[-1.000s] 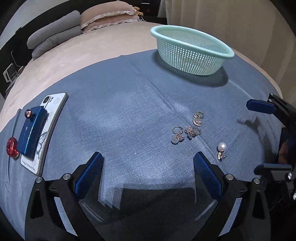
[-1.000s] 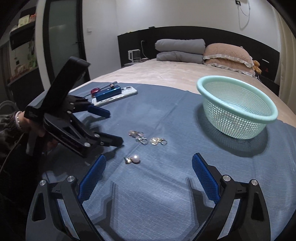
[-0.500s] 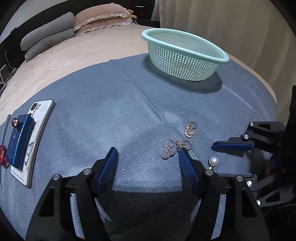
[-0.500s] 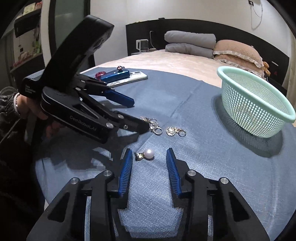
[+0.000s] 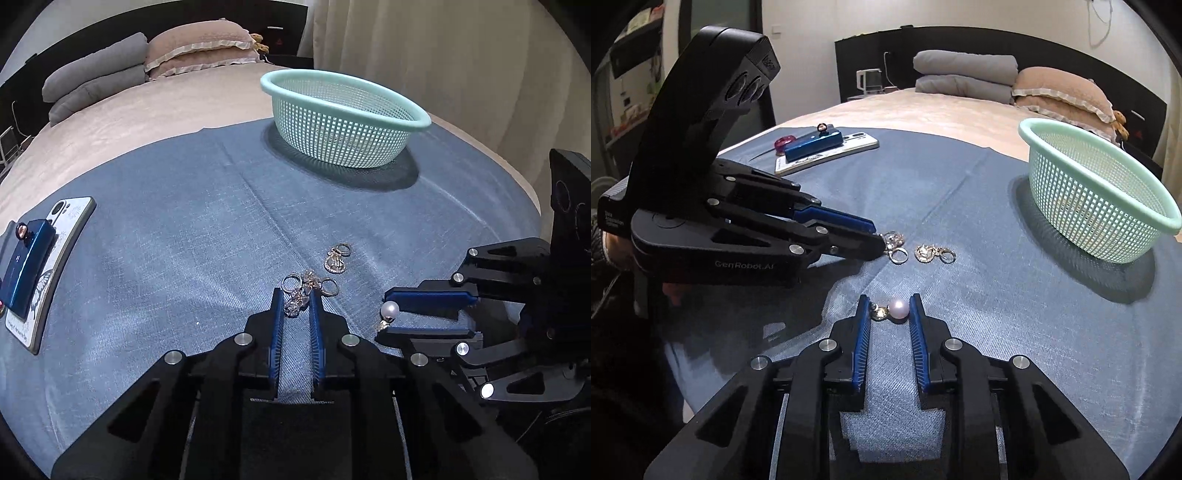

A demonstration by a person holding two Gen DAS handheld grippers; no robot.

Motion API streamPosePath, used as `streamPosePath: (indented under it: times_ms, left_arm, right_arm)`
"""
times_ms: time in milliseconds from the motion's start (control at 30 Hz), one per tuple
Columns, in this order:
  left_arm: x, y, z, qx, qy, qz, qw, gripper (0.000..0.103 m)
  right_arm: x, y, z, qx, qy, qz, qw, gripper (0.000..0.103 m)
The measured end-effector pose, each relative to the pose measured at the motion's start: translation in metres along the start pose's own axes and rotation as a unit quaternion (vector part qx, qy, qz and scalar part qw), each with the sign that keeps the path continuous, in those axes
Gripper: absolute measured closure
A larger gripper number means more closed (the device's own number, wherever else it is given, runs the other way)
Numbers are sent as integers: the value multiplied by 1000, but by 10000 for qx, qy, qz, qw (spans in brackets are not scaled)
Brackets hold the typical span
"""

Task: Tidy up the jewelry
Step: 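Grasp a small silver earring with the left tool while the right tool grasps the pearl earring, then carry the earring and pearl earring over the green basket and open both tools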

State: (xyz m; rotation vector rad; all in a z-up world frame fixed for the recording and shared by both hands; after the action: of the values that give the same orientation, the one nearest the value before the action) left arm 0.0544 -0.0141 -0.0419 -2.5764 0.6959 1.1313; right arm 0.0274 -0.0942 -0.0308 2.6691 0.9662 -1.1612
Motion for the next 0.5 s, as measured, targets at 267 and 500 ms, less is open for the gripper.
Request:
streamPosePath:
  times_ms: [267,500]
  left_arm:
    - [-16,3,7,-399,-225,37,9989,89]
    - [-43,3,7,-553,-286,-13,9981,89]
  right_arm:
    - [-11,6,2,266,-75,43,9996,83]
    - [-28,25,-5,559,41,230,9982,83]
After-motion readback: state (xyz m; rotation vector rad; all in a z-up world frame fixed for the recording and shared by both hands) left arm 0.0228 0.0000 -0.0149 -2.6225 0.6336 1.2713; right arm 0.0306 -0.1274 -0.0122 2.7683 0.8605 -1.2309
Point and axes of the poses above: each gripper's, at about its wrist camera, not at the fingertips, and x roughly the way its jaws point, y to its right, z to its underside, the point moved 3 cm from there along x, roughly the way its jaws point, and after that the axes turned 10 degrees about x, right-handed, at the moved point
